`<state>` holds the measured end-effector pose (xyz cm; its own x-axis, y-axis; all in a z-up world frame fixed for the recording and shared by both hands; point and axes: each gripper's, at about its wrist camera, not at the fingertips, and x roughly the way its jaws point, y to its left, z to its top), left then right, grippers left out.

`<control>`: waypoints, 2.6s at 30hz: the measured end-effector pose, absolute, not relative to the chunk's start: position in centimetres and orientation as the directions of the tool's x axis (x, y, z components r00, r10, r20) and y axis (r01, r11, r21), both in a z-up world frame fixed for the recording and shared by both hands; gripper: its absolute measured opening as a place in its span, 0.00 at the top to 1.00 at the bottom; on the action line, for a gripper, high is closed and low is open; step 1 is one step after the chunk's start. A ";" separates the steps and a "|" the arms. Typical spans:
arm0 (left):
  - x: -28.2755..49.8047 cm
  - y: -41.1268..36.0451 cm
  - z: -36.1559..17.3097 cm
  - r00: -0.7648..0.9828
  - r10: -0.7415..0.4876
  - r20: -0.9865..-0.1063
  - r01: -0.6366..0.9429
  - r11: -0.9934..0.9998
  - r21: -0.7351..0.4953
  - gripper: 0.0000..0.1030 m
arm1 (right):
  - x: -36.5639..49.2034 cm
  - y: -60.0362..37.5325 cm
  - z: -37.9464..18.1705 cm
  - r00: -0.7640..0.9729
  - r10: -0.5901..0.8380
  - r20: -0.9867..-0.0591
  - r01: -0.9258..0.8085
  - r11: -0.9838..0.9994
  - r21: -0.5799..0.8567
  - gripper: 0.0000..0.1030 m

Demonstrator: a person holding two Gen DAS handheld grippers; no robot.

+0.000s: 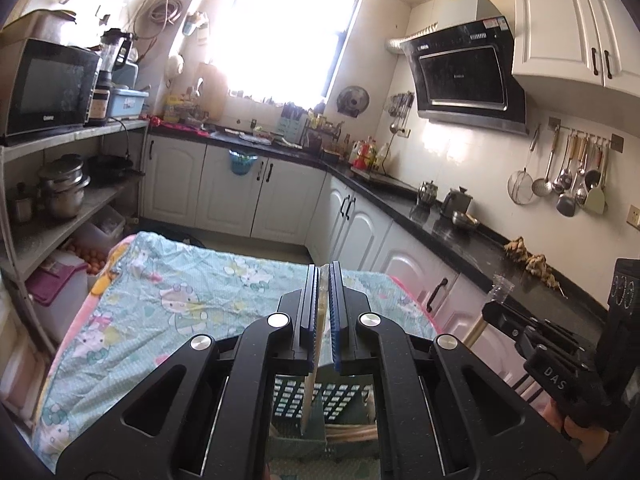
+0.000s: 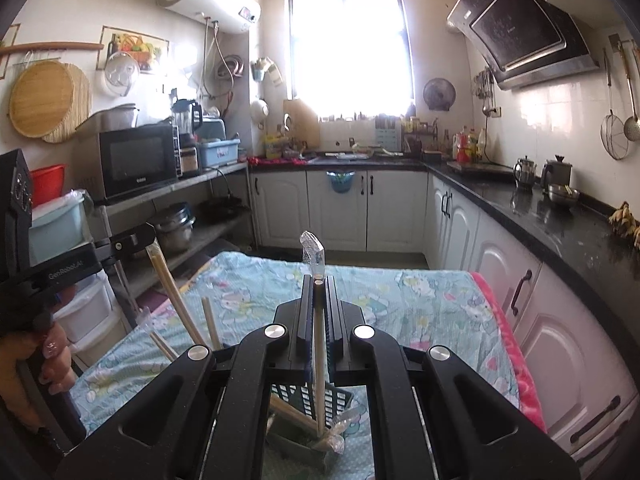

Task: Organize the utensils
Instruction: 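Lower both held chopsticks into the green basket, then open the left tool to release its chopstick while the right tool opens too, then withdraw both open tools up and away from the basket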

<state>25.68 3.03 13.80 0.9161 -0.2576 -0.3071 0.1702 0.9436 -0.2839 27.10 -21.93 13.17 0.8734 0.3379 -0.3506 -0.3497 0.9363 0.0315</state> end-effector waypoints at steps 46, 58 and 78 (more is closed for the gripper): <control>14.5 3.7 13.5 0.900 -0.260 -0.351 0.158 0.942 -0.295 0.10 | 16.5 -24.4 12.9 0.879 0.353 -0.320 -0.352 0.934 0.063 0.14; 11.8 4.2 11.0 0.879 -0.251 -0.406 0.145 0.951 -0.273 0.10 | 13.0 -24.5 10.5 0.866 0.349 -0.357 -0.355 0.933 0.050 0.07; 8.4 0.8 0.8 0.822 -0.188 -0.538 0.097 0.976 -0.194 0.10 | 10.5 -24.3 2.7 0.831 0.319 -0.456 -0.342 0.939 0.034 0.06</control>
<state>8.35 0.82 0.76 0.8216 -0.1885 -0.5381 0.0968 0.9762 -0.1941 10.47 -24.27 2.70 0.8309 0.3187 -0.4561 -0.3416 0.9392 0.0340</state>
